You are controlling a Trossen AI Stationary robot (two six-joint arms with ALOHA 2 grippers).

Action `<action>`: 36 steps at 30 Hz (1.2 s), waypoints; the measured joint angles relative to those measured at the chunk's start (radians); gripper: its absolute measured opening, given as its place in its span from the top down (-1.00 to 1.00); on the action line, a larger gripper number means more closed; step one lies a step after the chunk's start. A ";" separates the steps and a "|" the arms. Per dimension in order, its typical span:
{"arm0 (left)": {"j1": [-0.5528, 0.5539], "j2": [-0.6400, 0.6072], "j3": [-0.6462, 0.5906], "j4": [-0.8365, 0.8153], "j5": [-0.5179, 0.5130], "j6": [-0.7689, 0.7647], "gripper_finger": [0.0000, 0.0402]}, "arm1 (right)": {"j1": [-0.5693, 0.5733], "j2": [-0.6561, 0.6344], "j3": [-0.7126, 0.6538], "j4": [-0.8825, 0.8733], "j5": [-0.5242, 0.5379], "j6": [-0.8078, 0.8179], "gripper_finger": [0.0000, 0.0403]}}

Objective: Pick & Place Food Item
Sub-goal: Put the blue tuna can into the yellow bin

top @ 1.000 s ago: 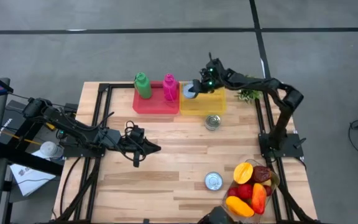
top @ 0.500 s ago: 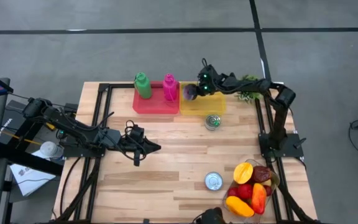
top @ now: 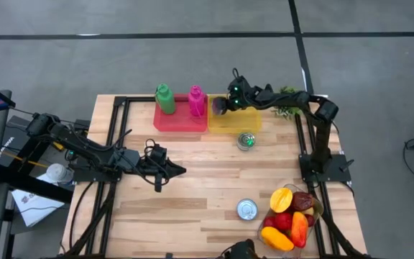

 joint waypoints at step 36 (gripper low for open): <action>0.000 0.000 0.000 -0.001 -0.015 0.013 1.00 | 0.150 -0.069 0.187 -0.532 0.529 -0.761 0.35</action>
